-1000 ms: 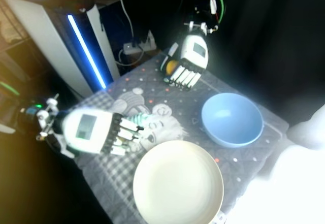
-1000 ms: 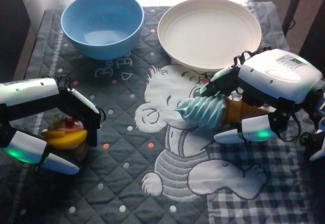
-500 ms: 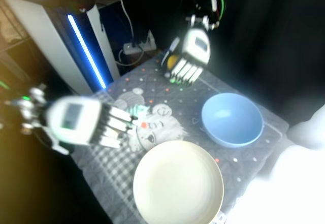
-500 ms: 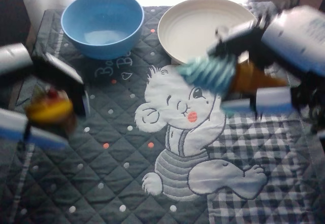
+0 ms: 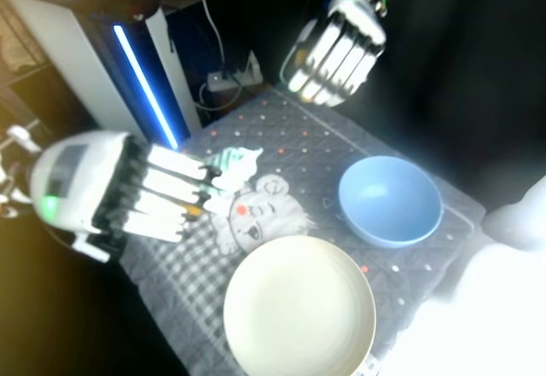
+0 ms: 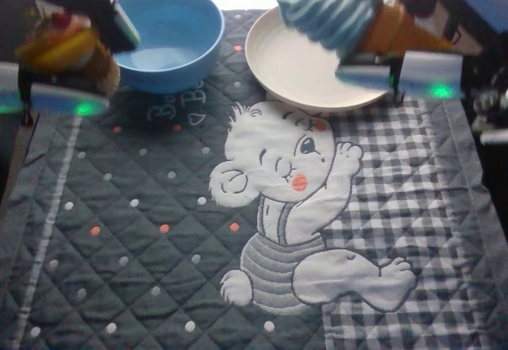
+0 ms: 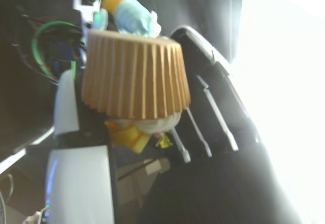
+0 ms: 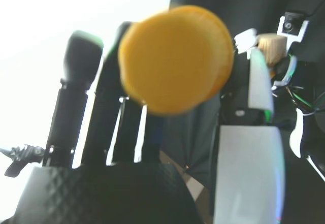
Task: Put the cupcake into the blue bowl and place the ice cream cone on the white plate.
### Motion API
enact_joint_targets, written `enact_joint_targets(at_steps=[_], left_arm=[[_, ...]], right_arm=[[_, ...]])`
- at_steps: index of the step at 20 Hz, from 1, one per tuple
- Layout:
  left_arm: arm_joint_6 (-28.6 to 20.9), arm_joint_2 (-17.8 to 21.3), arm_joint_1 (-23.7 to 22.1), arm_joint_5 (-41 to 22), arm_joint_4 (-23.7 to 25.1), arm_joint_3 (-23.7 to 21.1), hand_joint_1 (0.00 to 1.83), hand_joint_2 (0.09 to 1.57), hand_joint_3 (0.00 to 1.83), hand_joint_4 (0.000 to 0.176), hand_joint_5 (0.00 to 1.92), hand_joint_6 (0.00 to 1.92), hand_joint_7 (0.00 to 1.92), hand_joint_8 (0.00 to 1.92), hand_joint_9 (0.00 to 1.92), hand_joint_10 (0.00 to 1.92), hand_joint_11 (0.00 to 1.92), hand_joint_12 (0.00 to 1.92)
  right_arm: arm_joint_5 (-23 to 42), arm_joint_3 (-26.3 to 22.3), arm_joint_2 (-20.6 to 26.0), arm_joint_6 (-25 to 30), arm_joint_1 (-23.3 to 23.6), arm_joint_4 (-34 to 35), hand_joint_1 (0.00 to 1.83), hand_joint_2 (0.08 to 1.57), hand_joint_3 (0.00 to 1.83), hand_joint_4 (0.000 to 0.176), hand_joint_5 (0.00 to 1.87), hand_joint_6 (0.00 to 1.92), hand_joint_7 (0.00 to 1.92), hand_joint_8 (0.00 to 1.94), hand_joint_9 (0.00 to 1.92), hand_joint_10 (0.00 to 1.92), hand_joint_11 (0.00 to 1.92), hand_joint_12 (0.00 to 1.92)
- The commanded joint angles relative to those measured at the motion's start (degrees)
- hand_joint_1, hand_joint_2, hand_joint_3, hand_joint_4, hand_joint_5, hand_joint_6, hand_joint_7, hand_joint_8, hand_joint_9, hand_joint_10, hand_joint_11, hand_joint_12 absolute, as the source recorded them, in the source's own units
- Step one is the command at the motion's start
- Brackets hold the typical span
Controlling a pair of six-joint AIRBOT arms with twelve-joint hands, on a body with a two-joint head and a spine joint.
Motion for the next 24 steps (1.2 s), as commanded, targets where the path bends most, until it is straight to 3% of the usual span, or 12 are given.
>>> enact_joint_targets(at_steps=[1, 2, 4, 5, 7, 10, 11, 17, 19, 20, 23, 24], left_arm=[[-0.1, -0.7, -1.5, -4.9, -2.8, 0.5, 1.30, 1.04, 0.00, 0.000, 1.21, 0.32, 1.16, 0.97, 1.24, 0.87, 1.03, 1.38], [-0.1, -1.6, -3.2, -3.6, -2.8, 1.7, 1.30, 1.03, 0.00, 0.000, 1.22, 0.31, 1.18, 0.91, 1.20, 0.84, 1.00, 1.33], [-0.2, -3.8, -6.3, -0.3, -2.6, 4.6, 1.40, 1.02, 0.00, 0.000, 1.07, 0.68, 1.28, 0.40, 1.15, 0.94, 1.00, 1.10], [-0.2, -4.8, -7.8, 1.1, -2.3, 5.9, 1.40, 1.03, 0.00, 0.000, 1.02, 0.88, 1.27, 0.34, 1.17, 0.85, 0.98, 1.00], [-0.5, -7.3, -12.2, 6.4, -0.9, 9.2, 1.40, 1.04, 0.00, 0.000, 0.95, 1.01, 1.20, 0.44, 1.17, 0.82, 0.98, 0.86], [-0.5, -11.5, -18.3, 15.9, 1.5, 14.5, 1.40, 1.04, 0.00, 0.000, 0.99, 0.88, 1.14, 0.60, 1.18, 0.82, 1.04, 0.86], [-0.5, -13.8, -20.1, 20.5, 2.1, 17.5, 1.39, 1.06, 0.00, 0.000, 1.02, 0.87, 1.05, 0.79, 1.10, 0.92, 0.88, 1.02], [-3.9, -22.8, -24.3, 33.9, 6.8, 28.7, 1.39, 1.08, 0.00, 0.000, 0.97, 0.92, 1.06, 0.80, 1.02, 1.07, 0.71, 1.09], [-5.7, -25.0, -24.6, 36.2, 8.0, 31.0, 1.38, 1.10, 0.00, 0.000, 1.00, 0.75, 0.99, 1.01, 0.90, 1.23, 0.50, 1.33], [-5.7, -25.6, -24.6, 37.5, 8.4, 31.5, 1.38, 1.11, 0.00, 0.000, 1.11, 0.51, 0.96, 1.10, 0.84, 1.36, 0.40, 1.48], [-5.7, -26.6, -24.6, 39.9, 10.0, 32.1, 1.40, 1.05, 0.00, 0.000, 1.16, 0.35, 1.10, 0.81, 1.09, 1.13, 0.82, 1.39], [-6.4, -26.6, -24.5, 40.0, 10.7, 32.0, 1.40, 1.06, 0.00, 0.000, 1.06, 0.59, 1.07, 0.82, 1.07, 1.10, 0.84, 1.28]], right_arm=[[6.6, 0.8, -0.2, -0.3, 1.5, 0.4, 1.29, 1.06, 0.00, 0.000, 0.99, 0.82, 1.25, 0.68, 1.39, 0.36, 1.12, 1.11], [4.6, 2.1, -1.0, -0.3, 3.2, 0.4, 1.29, 1.04, 0.00, 0.000, 1.03, 0.78, 1.30, 0.57, 1.41, 0.28, 1.13, 1.05], [-0.5, 5.5, -3.2, -0.3, 6.6, 0.4, 1.30, 1.03, 0.00, 0.000, 1.04, 0.76, 1.35, 0.49, 1.47, 0.16, 1.13, 1.04], [-2.5, 6.9, -4.1, -0.3, 7.8, 0.4, 1.30, 1.03, 0.00, 0.000, 1.03, 0.77, 1.38, 0.42, 1.50, 0.12, 1.17, 0.98], [-7.2, 10.3, -6.3, -0.3, 10.7, 0.4, 1.30, 1.02, 0.00, 0.000, 1.04, 0.76, 1.39, 0.39, 1.53, 0.06, 1.23, 0.88], [-14.8, 15.3, -9.6, -0.3, 15.0, 0.3, 1.30, 1.03, 0.00, 0.000, 1.03, 0.76, 1.34, 0.51, 1.56, 0.04, 1.27, 0.86], [-18.6, 18.2, -11.8, -0.3, 17.0, 0.3, 1.30, 1.04, 0.00, 0.000, 1.02, 0.74, 1.33, 0.55, 1.59, 0.04, 1.29, 0.84], [-29.3, 27.1, -18.8, -0.3, 20.8, -0.4, 1.30, 1.04, 0.00, 0.000, 1.02, 0.78, 1.32, 0.56, 1.57, 0.01, 1.28, 0.80], [-32.3, 29.5, -20.6, -0.3, 21.2, 0.1, 1.30, 1.03, 0.00, 0.000, 1.03, 0.77, 1.33, 0.52, 1.59, 0.01, 1.31, 0.82], [-33.4, 30.6, -21.5, -0.3, 21.4, 0.2, 1.30, 1.03, 0.00, 0.000, 1.03, 0.76, 1.32, 0.55, 1.61, 0.01, 1.33, 0.83], [-34.9, 31.7, -22.6, -0.3, 21.4, 0.5, 1.28, 1.04, 0.00, 0.000, 1.03, 0.80, 1.30, 0.54, 1.55, 0.01, 1.22, 0.95], [-35.0, 31.7, -22.7, -0.3, 21.4, 0.5, 1.28, 1.04, 0.00, 0.000, 1.03, 0.82, 1.30, 0.54, 1.53, 0.00, 1.20, 0.96]])
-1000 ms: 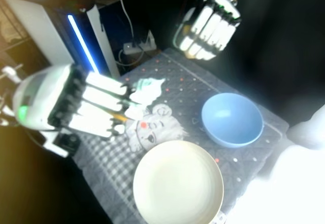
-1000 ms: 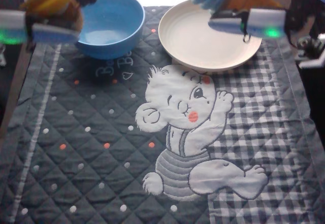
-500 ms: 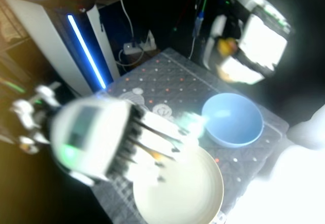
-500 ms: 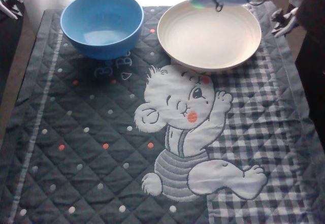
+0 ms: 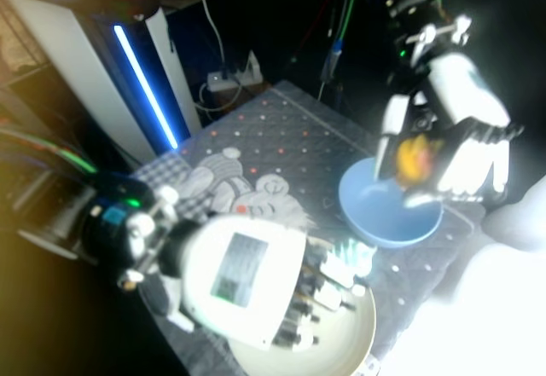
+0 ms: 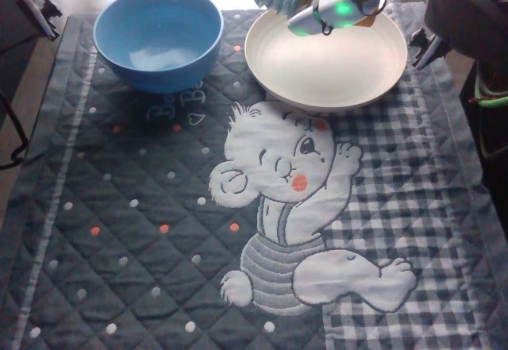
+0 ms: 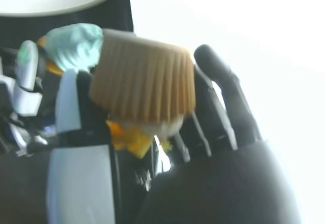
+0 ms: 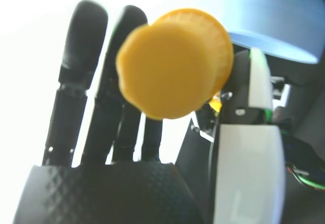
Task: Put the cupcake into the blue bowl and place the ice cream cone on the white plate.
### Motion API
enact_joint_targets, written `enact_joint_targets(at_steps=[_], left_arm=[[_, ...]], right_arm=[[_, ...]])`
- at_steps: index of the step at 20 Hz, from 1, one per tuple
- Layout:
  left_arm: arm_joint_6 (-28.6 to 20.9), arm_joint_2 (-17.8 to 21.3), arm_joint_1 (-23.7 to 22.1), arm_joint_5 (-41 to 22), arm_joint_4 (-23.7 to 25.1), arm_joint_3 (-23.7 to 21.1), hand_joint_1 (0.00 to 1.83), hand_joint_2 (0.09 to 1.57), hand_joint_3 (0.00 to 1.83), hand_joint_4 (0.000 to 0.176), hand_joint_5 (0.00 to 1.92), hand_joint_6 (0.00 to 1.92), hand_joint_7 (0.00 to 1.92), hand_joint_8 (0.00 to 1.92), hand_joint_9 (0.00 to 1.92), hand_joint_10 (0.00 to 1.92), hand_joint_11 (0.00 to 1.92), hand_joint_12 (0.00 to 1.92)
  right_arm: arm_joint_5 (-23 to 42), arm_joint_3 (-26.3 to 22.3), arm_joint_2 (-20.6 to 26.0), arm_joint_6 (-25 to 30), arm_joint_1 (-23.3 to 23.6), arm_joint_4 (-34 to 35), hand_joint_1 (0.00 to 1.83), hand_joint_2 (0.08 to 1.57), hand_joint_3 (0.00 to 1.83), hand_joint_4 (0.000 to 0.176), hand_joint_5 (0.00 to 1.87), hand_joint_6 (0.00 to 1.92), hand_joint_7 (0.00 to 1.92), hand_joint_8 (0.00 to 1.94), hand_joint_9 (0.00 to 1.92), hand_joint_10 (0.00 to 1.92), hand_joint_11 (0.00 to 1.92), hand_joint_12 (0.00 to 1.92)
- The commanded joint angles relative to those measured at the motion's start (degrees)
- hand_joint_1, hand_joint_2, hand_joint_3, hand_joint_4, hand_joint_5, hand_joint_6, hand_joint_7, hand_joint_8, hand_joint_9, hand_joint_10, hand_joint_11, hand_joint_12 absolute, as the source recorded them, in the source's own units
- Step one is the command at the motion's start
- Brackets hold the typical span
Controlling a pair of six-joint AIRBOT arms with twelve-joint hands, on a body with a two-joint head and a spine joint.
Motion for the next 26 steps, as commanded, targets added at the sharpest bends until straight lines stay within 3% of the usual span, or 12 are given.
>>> enact_joint_targets(at_steps=[1, 3, 5, 8, 9, 10, 11, 12, 14, 18, 22, 26], left_arm=[[-0.8, 0.3, -1.0, -5.1, -0.7, 0.4, 1.39, 1.07, 0.00, 0.000, 1.05, 0.70, 1.04, 0.83, 1.05, 1.08, 0.79, 1.22], [-1.0, 0.3, -0.8, -5.1, -0.5, 0.3, 1.39, 1.08, 0.00, 0.000, 0.98, 0.85, 1.03, 0.83, 1.04, 1.07, 0.71, 1.23], [-1.0, 0.3, -0.5, -5.2, -0.5, 0.2, 1.38, 1.09, 0.00, 0.000, 0.99, 0.86, 1.00, 0.93, 0.98, 1.12, 0.62, 1.22], [-1.6, 0.5, -0.2, -5.7, -0.1, -0.3, 1.38, 1.09, 0.00, 0.000, 0.95, 0.96, 1.00, 0.89, 1.00, 1.08, 0.69, 1.10], [-3.6, 0.5, -0.2, -6.1, 1.6, -0.3, 1.38, 1.09, 0.00, 0.000, 0.91, 1.00, 1.01, 0.87, 1.05, 1.03, 0.82, 1.08], [-4.8, 0.4, 0.0, -6.7, 2.1, -0.2, 1.26, 1.11, 0.00, 0.000, 0.89, 1.05, 1.06, 0.89, 1.04, 0.60, 0.83, 1.04], [-5.0, 0.5, 0.1, -7.4, 2.2, -0.5, 1.21, 1.02, 0.00, 0.000, 0.83, 0.46, 0.96, 0.41, 1.03, 0.34, 0.78, 0.96], [-5.0, 0.5, 0.1, -7.8, 2.4, -0.7, 1.17, 0.98, 0.00, 0.000, 0.87, 0.06, 0.96, 0.05, 1.01, 0.08, 0.69, 0.84], [-5.0, 0.6, 0.1, -8.0, 2.9, -1.0, 1.16, 0.98, 0.00, 0.000, 0.87, 0.02, 0.94, 0.01, 1.00, 0.03, 0.69, 0.81], [-5.0, 0.7, 0.1, -8.4, 3.0, -1.2, 1.07, 0.98, 0.00, 0.000, 0.86, 0.00, 0.93, 0.01, 0.98, 0.01, 0.63, 0.82], [-5.0, 0.8, 0.1, -8.7, 3.1, -1.5, 1.07, 0.99, 0.00, 0.000, 0.87, 0.00, 0.94, 0.01, 0.98, 0.01, 0.64, 0.85], [-5.0, 1.3, 0.1, -9.6, 3.1, -2.1, 1.10, 0.98, 0.00, 0.000, 0.89, 0.00, 0.95, 0.00, 1.00, 0.00, 0.58, 1.02]], right_arm=[[7.3, 0.1, 0.0, 0.2, 1.0, 0.4, 1.28, 1.04, 0.00, 0.000, 1.03, 0.82, 1.30, 0.54, 1.53, 0.00, 1.20, 0.97], [7.3, 0.0, 0.0, 0.2, 1.0, 0.5, 1.28, 1.04, 0.00, 0.000, 1.03, 0.82, 1.30, 0.54, 1.53, 0.00, 1.18, 0.99], [7.3, -0.1, 0.0, 0.2, 1.0, 0.5, 1.29, 1.04, 0.00, 0.000, 1.01, 0.82, 1.30, 0.55, 1.53, 0.00, 1.17, 0.99], [7.3, -0.5, 0.1, 0.3, 1.0, 0.6, 1.28, 1.05, 0.00, 0.000, 1.03, 0.77, 1.26, 0.66, 1.53, 0.00, 1.14, 1.02], [7.3, -0.5, 0.1, 0.3, 1.0, 0.6, 1.29, 1.04, 0.00, 0.000, 1.05, 0.71, 1.27, 0.65, 1.53, 0.00, 1.13, 1.08], [7.3, -0.6, 0.1, 0.3, 1.0, 0.6, 1.19, 1.06, 0.00, 0.000, 1.08, 0.77, 1.17, 0.43, 1.45, 0.02, 0.97, 1.29], [7.3, -0.8, 0.1, 0.3, 1.0, 0.6, 1.01, 0.99, 0.00, 0.000, 0.89, 0.30, 1.02, 0.18, 1.06, 0.00, 0.38, 1.38], [7.3, -1.0, 0.1, 0.3, 1.0, 0.6, 0.91, 0.93, 0.00, 0.000, 0.85, 0.04, 0.99, 0.03, 0.89, 0.00, 0.35, 1.15], [7.4, -1.2, 0.1, 0.3, 1.0, 0.6, 0.90, 0.92, 0.00, 0.000, 0.88, 0.01, 0.99, 0.01, 0.90, 0.00, 0.44, 1.06], [7.6, -1.4, 0.1, 0.3, 1.0, 0.6, 0.93, 0.91, 0.00, 0.000, 0.93, 0.01, 1.01, 0.00, 0.84, 0.00, 0.28, 1.07], [8.1, -1.8, 0.1, 0.3, 1.0, 0.6, 0.94, 0.91, 0.00, 0.000, 0.93, 0.00, 0.97, 0.00, 0.85, 0.00, 0.36, 1.04], [9.0, -2.7, 0.1, 0.3, 1.0, 0.6, 0.96, 0.91, 0.00, 0.000, 0.94, 0.00, 1.06, 0.01, 0.93, 0.02, 0.44, 1.07]])
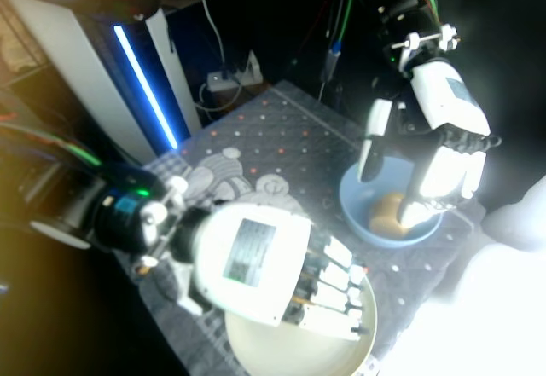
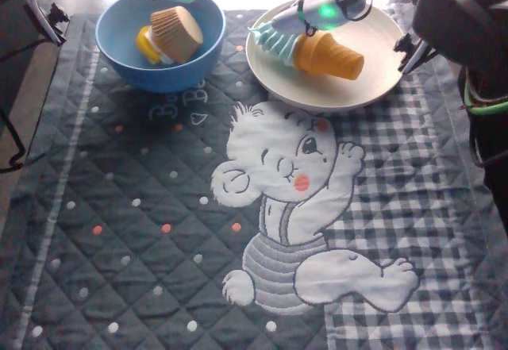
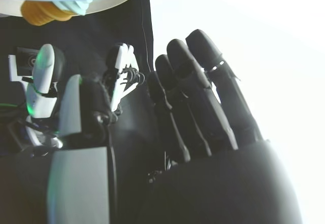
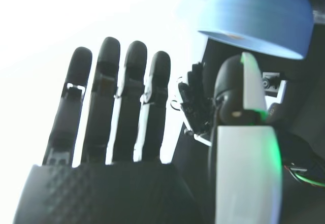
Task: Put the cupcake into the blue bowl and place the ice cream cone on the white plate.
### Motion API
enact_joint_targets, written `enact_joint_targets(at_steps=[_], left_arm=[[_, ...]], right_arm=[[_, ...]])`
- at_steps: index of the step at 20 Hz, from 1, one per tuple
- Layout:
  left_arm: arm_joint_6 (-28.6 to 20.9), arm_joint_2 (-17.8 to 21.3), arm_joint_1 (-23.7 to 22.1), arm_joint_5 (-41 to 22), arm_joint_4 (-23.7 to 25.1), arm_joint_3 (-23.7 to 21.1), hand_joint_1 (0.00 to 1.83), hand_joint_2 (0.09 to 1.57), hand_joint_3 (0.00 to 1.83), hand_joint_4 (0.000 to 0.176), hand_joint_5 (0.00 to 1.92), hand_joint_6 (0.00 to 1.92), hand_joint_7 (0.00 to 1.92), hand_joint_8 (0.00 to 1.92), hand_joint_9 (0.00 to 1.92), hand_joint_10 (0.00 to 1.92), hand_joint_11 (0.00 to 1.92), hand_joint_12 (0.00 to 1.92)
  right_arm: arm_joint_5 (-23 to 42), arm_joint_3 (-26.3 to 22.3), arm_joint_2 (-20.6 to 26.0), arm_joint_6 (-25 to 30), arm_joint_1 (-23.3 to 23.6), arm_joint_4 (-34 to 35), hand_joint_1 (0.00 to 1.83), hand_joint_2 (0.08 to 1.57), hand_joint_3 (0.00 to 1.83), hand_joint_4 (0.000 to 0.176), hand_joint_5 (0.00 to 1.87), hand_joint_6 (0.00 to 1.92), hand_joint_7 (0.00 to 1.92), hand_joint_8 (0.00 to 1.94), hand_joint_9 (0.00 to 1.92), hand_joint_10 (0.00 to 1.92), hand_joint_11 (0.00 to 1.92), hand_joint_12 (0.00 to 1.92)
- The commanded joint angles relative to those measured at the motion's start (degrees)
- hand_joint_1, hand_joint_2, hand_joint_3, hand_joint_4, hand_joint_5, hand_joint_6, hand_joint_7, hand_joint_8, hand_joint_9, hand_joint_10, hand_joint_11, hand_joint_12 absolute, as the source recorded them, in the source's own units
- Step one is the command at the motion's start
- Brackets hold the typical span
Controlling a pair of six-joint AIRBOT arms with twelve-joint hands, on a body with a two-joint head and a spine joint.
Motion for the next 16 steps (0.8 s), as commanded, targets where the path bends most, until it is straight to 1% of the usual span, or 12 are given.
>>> enact_joint_targets(at_steps=[1, 2, 3, 4, 5, 7, 8, 10, 11, 13, 14, 16], left_arm=[[-0.5, 0.5, -0.9, -6.6, -1.5, -0.2, 1.10, 0.97, 0.00, 0.000, 0.88, 0.00, 0.91, 0.00, 0.98, 0.00, 0.54, 1.08], [-0.5, 0.8, -1.1, -7.1, -1.5, -0.5, 1.11, 0.97, 0.00, 0.000, 0.89, 0.00, 0.92, 0.00, 0.98, 0.00, 0.52, 1.11], [-0.5, 1.2, -1.3, -7.8, -1.5, -0.9, 1.09, 0.96, 0.00, 0.000, 0.90, 0.00, 0.95, 0.01, 1.01, 0.01, 0.59, 1.10], [-0.5, 1.9, -1.8, -9.2, -1.5, -1.5, 1.09, 0.96, 0.00, 0.000, 0.87, 0.00, 0.91, 0.00, 0.96, 0.00, 0.57, 1.08], [-0.5, 2.3, -2.0, -9.9, -1.5, -1.9, 1.05, 0.98, 0.00, 0.000, 0.83, 0.00, 0.85, 0.00, 0.90, 0.00, 0.49, 1.10], [-0.5, 4.5, -2.8, -13.5, -1.6, -4.1, 1.02, 0.98, 0.00, 0.000, 0.75, 0.00, 0.77, 0.00, 0.82, 0.00, 0.42, 0.99], [-0.2, 6.2, -2.9, -15.9, -2.3, -5.8, 1.02, 0.98, 0.00, 0.000, 0.75, 0.00, 0.77, 0.00, 0.82, 0.00, 0.42, 0.99], [1.8, 10.4, -3.0, -20.5, -4.4, -10.1, 1.03, 0.94, 0.00, 0.000, 0.73, 0.00, 0.77, 0.00, 0.83, 0.00, 0.43, 0.85], [3.5, 13.0, -2.6, -22.9, -5.6, -12.4, 1.05, 0.93, 0.00, 0.000, 0.73, 0.00, 0.76, 0.00, 0.83, 0.00, 0.45, 0.85], [8.2, 18.6, 0.3, -29.6, -10.5, -18.1, 1.08, 0.90, 0.00, 0.000, 0.73, 0.00, 0.76, 0.00, 0.87, 0.01, 0.49, 0.90], [10.3, 21.0, 2.4, -33.0, -12.8, -20.6, 1.10, 0.90, 0.00, 0.000, 0.70, 0.00, 0.71, 0.00, 0.83, 0.00, 0.41, 0.97], [15.5, 25.3, 9.5, -42.9, -19.4, -25.7, 1.17, 0.95, 0.00, 0.000, 0.67, 0.00, 0.71, 0.00, 0.83, 0.00, 0.36, 1.08]], right_arm=[[7.9, -0.6, 0.2, 0.2, 1.0, 0.2, 0.95, 0.91, 0.00, 0.000, 0.91, 0.00, 1.06, 0.00, 0.93, 0.01, 0.46, 1.01], [8.5, -1.1, 0.7, 0.2, 1.0, 0.0, 0.97, 0.91, 0.00, 0.000, 0.90, 0.00, 1.05, 0.00, 0.93, 0.00, 0.44, 0.98], [9.7, -1.8, 1.2, 0.2, 1.0, -0.1, 0.93, 0.88, 0.00, 0.000, 0.92, 0.00, 1.01, 0.00, 0.89, 0.00, 0.30, 1.15], [11.8, -3.0, 2.4, 0.2, 1.0, -0.2, 0.89, 0.88, 0.00, 0.000, 0.92, 0.00, 0.81, 0.00, 0.68, 0.00, 0.06, 1.24], [12.8, -3.6, 3.0, 0.2, 1.0, -0.3, 0.90, 0.88, 0.00, 0.000, 0.90, 0.00, 0.80, 0.01, 0.63, 0.00, 0.01, 1.23], [17.8, -7.1, 6.1, 0.2, 1.0, -0.9, 0.92, 0.88, 0.00, 0.000, 0.90, 0.00, 0.88, 0.02, 0.77, 0.05, 0.17, 1.24], [21.0, -9.6, 8.3, 0.2, 1.0, -1.5, 0.92, 0.88, 0.00, 0.000, 0.90, 0.00, 0.88, 0.02, 0.77, 0.05, 0.17, 1.24], [27.7, -14.5, 12.0, 0.2, 1.0, -2.9, 0.93, 0.91, 0.00, 0.000, 0.86, 0.00, 0.89, 0.01, 0.90, 0.04, 0.56, 0.96], [31.4, -17.0, 14.6, 0.2, 1.0, -3.2, 0.94, 0.91, 0.00, 0.000, 0.86, 0.00, 0.90, 0.00, 0.93, 0.03, 0.64, 0.87], [38.1, -21.8, 18.8, -1.5, -0.2, -4.4, 1.01, 0.98, 0.01, 0.000, 0.83, 0.00, 0.87, 0.00, 0.92, 0.01, 0.65, 0.87], [40.8, -23.9, 20.6, -3.0, -1.3, -4.7, 1.03, 1.02, 0.00, 0.000, 0.80, 0.00, 0.85, 0.00, 0.92, 0.00, 0.65, 0.84], [47.9, -28.8, 24.2, -5.7, -5.6, -5.1, 1.07, 1.07, 0.00, 0.000, 0.74, 0.00, 0.78, 0.00, 0.91, 0.00, 0.65, 0.76]])
